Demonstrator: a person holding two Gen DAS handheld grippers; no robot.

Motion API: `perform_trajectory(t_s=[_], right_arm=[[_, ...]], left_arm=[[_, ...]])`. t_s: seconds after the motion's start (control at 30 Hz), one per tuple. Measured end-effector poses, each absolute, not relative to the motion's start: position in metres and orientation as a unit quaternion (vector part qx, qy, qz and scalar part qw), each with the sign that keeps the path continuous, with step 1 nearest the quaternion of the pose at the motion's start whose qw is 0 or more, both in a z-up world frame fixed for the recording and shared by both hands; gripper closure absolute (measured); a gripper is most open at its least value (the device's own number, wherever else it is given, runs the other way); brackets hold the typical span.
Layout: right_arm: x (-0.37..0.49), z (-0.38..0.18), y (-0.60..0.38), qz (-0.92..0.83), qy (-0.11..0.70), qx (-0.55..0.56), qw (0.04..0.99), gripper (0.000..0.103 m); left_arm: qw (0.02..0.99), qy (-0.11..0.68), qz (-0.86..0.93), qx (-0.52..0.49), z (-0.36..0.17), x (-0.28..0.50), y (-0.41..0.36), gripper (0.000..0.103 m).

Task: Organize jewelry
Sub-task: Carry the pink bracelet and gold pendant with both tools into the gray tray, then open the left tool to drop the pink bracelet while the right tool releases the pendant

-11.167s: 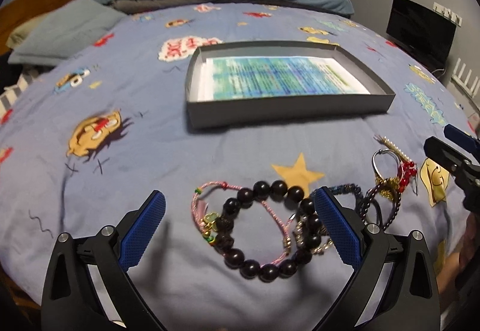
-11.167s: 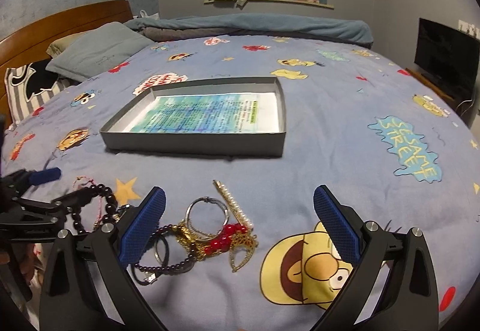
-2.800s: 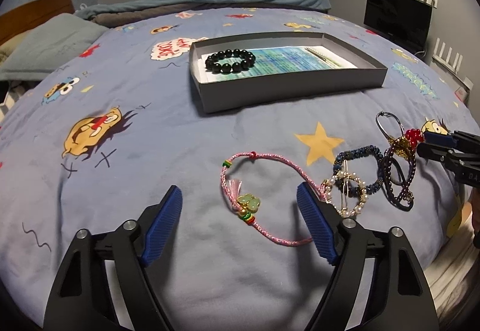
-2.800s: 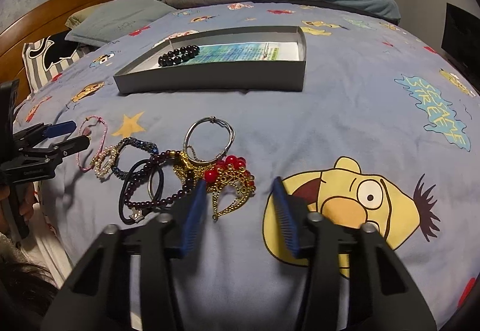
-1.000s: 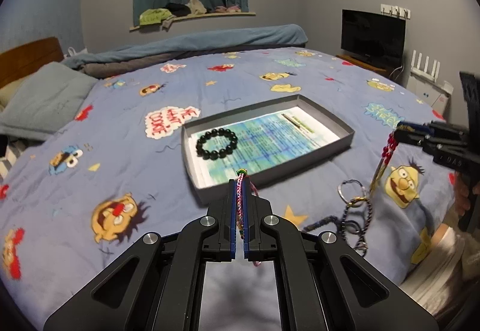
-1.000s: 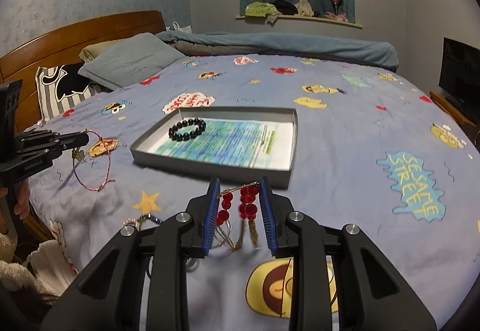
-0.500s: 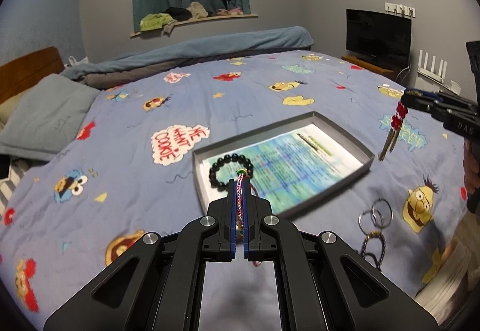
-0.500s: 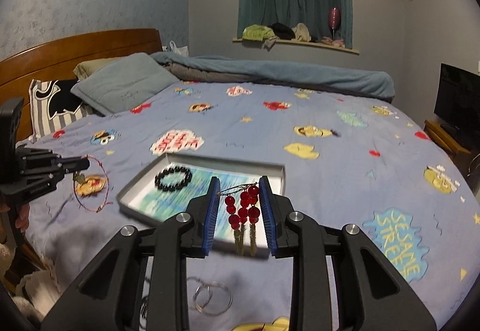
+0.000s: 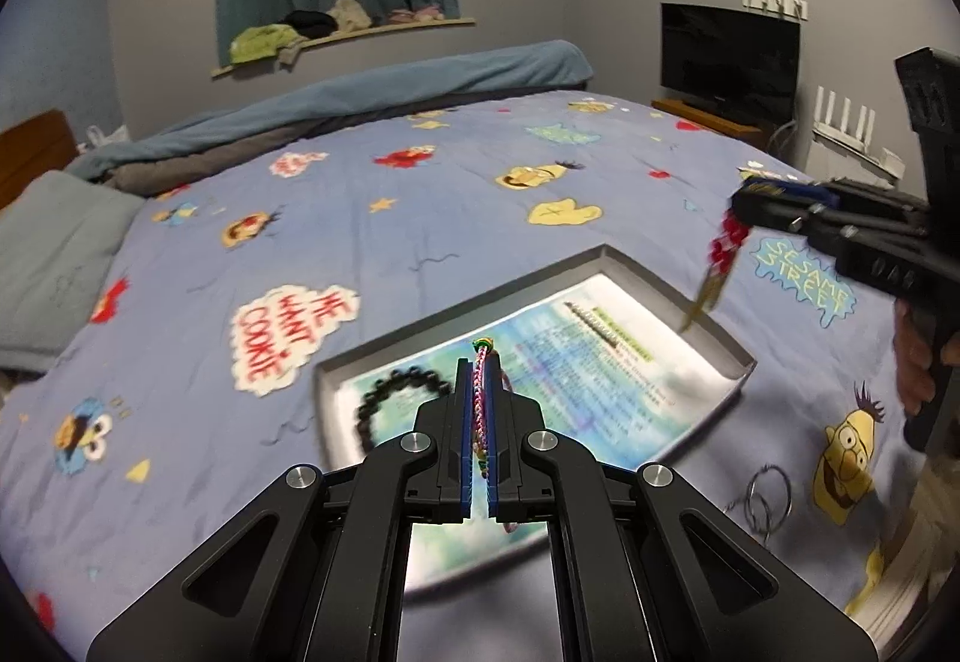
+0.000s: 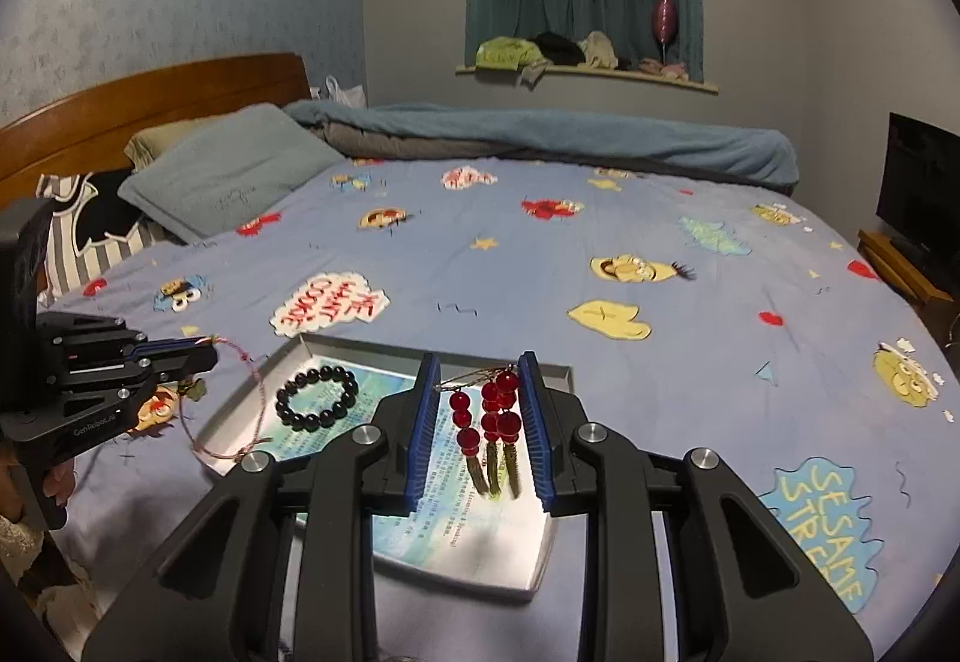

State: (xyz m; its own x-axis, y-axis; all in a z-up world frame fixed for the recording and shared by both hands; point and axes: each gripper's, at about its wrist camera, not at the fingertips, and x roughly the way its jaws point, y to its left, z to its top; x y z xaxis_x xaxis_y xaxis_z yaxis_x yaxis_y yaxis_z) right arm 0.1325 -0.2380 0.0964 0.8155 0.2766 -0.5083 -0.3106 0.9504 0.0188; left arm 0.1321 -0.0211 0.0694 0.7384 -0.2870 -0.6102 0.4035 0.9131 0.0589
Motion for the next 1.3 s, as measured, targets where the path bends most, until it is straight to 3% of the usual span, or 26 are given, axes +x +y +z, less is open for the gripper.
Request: perform_trajectory(t_s=[0.5, 1.0, 1.13, 1.27, 1.3], right_arm=[[0.216, 0.014, -0.237, 0.119, 0.367, -0.022, 0.922, 0.076], [0.268, 0.009, -0.238, 0.088, 0.398, -0.016, 0.913, 0.076], [0.269, 0.007, -0.238, 0.089, 0.401, -0.016, 0.912, 0.076], [0.266, 0.009, -0.237, 0.090, 0.396, -0.019, 0.914, 0.069], [0.266, 0.010, -0.237, 0.091, 0.394, -0.019, 0.914, 0.061]], left_arm=[[0.902, 0.366, -0.204, 0.100, 0.008, 0.227, -0.070, 0.099], [0.897, 0.385, -0.162, 0.141, -0.008, 0.261, -0.076, 0.098], [0.897, 0.388, -0.161, 0.134, -0.008, 0.261, -0.072, 0.072], [0.901, 0.385, -0.152, 0.132, -0.007, 0.259, -0.070, 0.066], [0.902, 0.382, -0.150, 0.131, -0.006, 0.259, -0.068, 0.065]])
